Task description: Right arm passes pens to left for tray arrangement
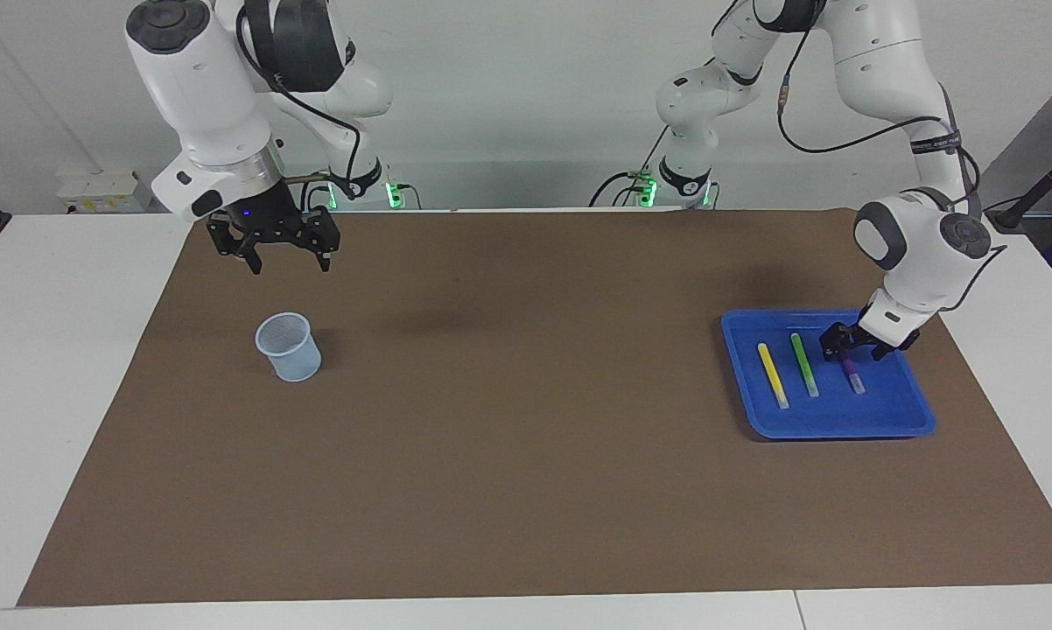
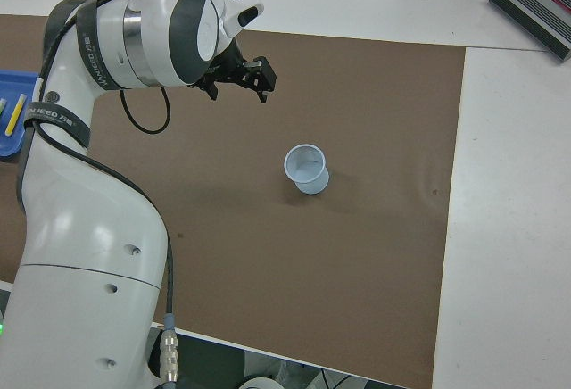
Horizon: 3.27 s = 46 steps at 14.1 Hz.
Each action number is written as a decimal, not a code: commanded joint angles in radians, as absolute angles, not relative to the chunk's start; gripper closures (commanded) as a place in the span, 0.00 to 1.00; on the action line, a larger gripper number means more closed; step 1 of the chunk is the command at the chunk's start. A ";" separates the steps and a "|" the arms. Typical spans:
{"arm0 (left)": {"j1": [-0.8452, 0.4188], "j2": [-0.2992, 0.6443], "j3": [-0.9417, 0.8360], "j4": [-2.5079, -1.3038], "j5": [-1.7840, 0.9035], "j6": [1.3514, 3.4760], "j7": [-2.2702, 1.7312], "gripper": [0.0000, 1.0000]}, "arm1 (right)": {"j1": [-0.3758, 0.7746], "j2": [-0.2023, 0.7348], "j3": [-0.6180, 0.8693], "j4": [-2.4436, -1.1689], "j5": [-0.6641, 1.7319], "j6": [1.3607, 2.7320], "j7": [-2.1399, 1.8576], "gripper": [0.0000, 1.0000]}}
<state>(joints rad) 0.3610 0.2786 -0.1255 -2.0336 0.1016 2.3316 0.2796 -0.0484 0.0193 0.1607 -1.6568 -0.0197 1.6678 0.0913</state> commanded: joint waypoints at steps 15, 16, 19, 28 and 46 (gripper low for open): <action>0.129 0.258 -0.135 -1.494 0.106 1.694 0.077 0.00 | -0.037 -0.006 0.152 -1.686 -0.014 1.670 0.078 0.00; 0.123 0.258 -0.137 -1.482 0.104 1.656 0.077 0.00 | -0.037 -0.006 0.153 -1.686 -0.014 1.669 0.078 0.00; 0.109 0.258 -0.137 -1.434 0.106 1.589 0.077 0.00 | -0.044 -0.005 0.152 -1.683 -0.015 1.675 0.081 0.00; 0.107 0.071 -0.164 -1.427 0.057 1.441 0.078 0.00 | -0.049 -0.005 0.150 -1.683 -0.015 1.677 0.083 0.00; -0.087 0.029 0.041 -1.460 -0.100 1.397 0.054 0.00 | -0.049 -0.005 0.150 -1.683 -0.014 1.677 0.083 0.00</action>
